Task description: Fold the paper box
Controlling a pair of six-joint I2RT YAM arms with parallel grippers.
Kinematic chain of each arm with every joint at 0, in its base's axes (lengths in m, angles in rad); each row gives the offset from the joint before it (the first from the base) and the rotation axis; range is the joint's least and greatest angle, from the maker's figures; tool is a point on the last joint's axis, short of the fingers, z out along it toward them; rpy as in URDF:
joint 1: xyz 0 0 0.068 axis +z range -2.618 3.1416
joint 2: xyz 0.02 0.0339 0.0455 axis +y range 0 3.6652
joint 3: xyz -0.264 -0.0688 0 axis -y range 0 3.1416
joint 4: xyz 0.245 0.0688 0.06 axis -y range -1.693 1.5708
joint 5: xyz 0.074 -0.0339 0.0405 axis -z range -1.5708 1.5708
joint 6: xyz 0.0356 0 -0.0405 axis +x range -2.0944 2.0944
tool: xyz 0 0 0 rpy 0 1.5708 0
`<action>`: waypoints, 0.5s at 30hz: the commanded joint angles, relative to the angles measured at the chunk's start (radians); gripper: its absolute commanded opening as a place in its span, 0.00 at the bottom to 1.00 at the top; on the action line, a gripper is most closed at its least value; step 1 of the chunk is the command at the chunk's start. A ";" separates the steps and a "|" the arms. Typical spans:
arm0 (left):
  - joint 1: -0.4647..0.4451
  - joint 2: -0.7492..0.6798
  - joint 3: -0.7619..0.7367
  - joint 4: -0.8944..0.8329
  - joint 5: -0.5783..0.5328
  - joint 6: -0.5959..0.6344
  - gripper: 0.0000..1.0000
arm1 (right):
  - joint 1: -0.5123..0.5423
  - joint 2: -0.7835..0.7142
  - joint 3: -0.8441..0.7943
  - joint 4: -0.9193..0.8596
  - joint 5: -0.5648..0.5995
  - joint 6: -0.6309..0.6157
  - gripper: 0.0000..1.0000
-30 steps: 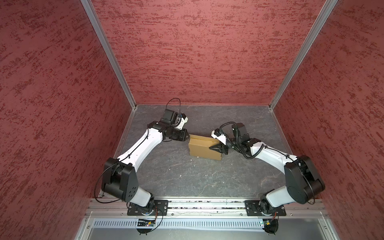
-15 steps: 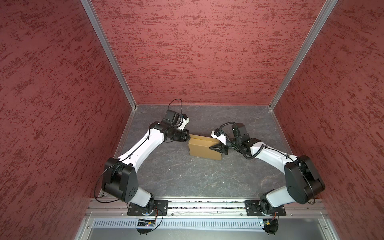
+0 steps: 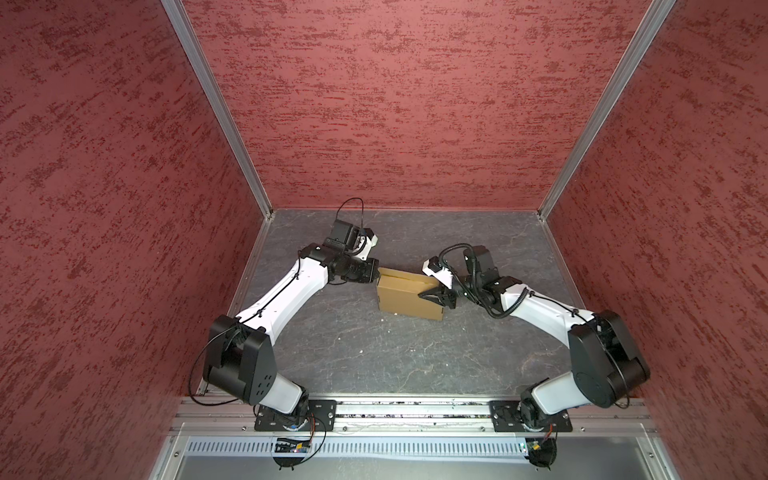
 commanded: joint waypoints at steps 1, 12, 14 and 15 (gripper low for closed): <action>-0.012 -0.010 -0.033 0.035 0.017 -0.019 0.01 | 0.009 0.022 -0.004 -0.005 0.018 -0.006 0.24; -0.024 -0.042 -0.103 0.079 -0.015 -0.055 0.00 | 0.010 0.024 -0.006 -0.001 0.017 -0.002 0.24; -0.026 -0.048 -0.111 0.082 -0.021 -0.056 0.00 | 0.009 0.025 -0.005 -0.001 0.017 -0.002 0.23; -0.028 -0.053 -0.118 0.085 -0.028 -0.057 0.00 | 0.009 0.026 -0.006 0.000 0.017 -0.002 0.24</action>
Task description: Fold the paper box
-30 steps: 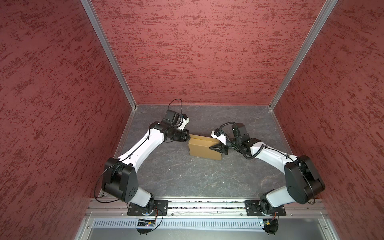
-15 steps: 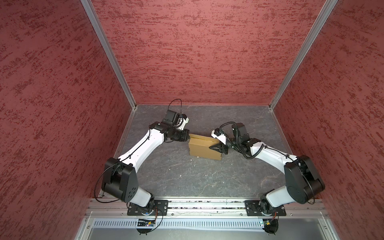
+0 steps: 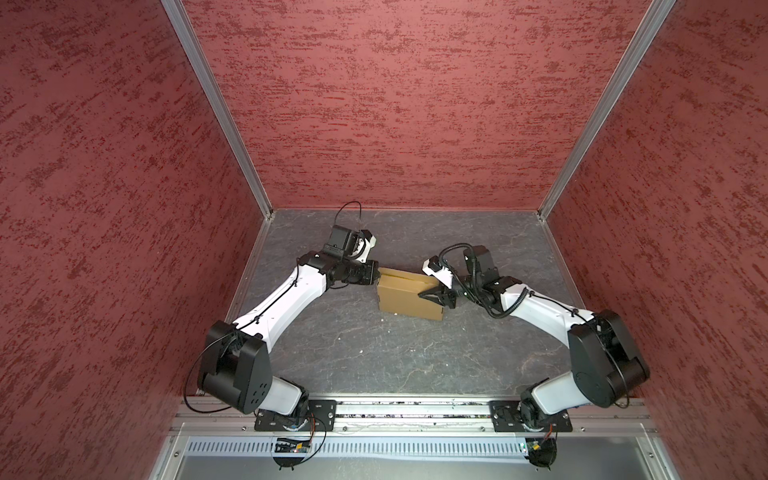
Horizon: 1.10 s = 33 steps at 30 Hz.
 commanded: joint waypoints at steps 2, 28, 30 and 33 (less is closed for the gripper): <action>-0.025 -0.012 -0.045 -0.012 -0.025 -0.011 0.00 | 0.009 0.023 -0.007 -0.002 0.015 -0.012 0.23; -0.084 -0.097 -0.215 0.108 -0.185 -0.085 0.00 | 0.010 0.030 -0.009 0.010 0.018 0.003 0.24; -0.087 -0.102 -0.229 0.123 -0.189 -0.095 0.00 | 0.010 0.029 -0.011 0.011 0.016 0.003 0.23; -0.088 -0.102 -0.243 0.142 -0.196 -0.107 0.00 | 0.009 0.030 -0.013 0.013 0.008 -0.004 0.22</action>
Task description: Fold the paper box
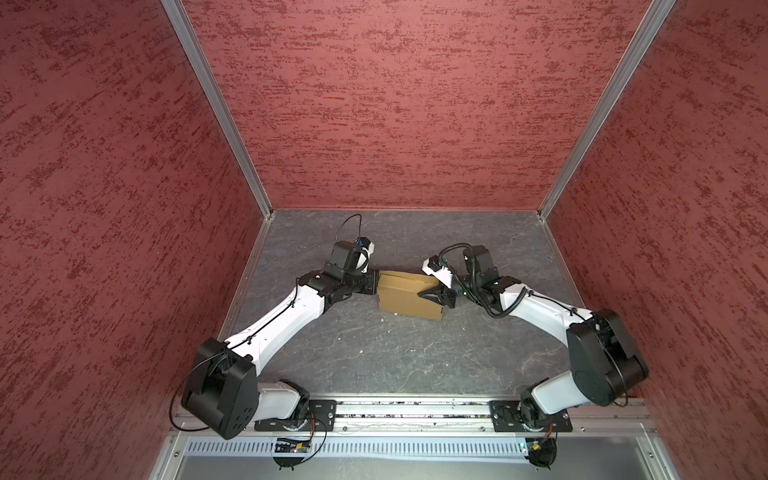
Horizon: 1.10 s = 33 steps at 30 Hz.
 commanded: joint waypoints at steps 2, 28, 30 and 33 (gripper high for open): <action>-0.013 0.021 -0.051 -0.061 -0.025 -0.031 0.00 | 0.010 0.021 -0.013 -0.001 0.004 -0.013 0.21; -0.030 0.063 -0.053 -0.031 -0.078 -0.070 0.11 | 0.010 0.016 -0.024 -0.008 0.006 -0.023 0.20; -0.031 0.062 -0.055 -0.024 -0.080 -0.071 0.12 | 0.010 0.016 -0.024 -0.007 0.007 -0.023 0.19; -0.032 0.066 -0.056 -0.018 -0.081 -0.073 0.11 | 0.010 0.017 -0.024 -0.006 0.007 -0.021 0.19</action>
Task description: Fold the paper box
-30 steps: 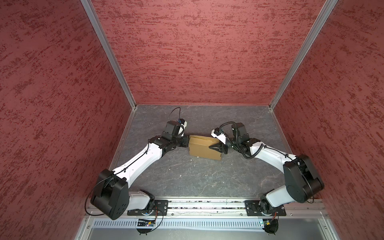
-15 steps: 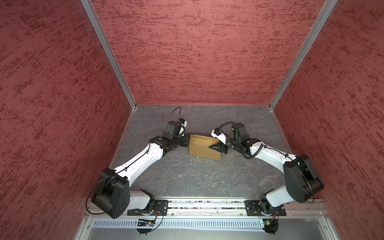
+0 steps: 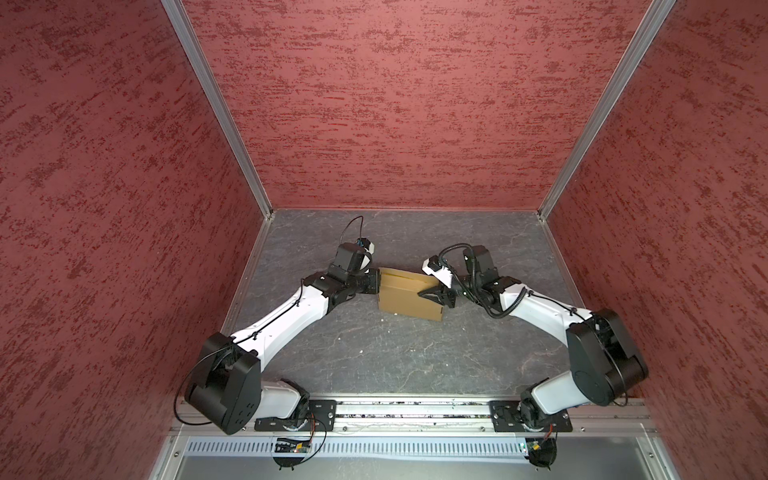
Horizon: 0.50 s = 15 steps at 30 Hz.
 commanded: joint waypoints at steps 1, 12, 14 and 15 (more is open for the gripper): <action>-0.009 0.041 -0.040 -0.069 -0.020 -0.010 0.10 | 0.010 0.018 -0.022 -0.013 0.004 -0.020 0.19; -0.015 0.029 -0.026 -0.068 -0.027 -0.028 0.10 | 0.010 0.024 -0.019 -0.015 0.004 -0.018 0.19; -0.015 0.025 -0.018 -0.069 -0.026 -0.025 0.10 | 0.010 0.023 -0.019 -0.014 0.006 -0.017 0.19; -0.015 0.025 -0.015 -0.070 -0.026 -0.022 0.10 | 0.009 0.023 -0.020 -0.014 0.006 -0.018 0.19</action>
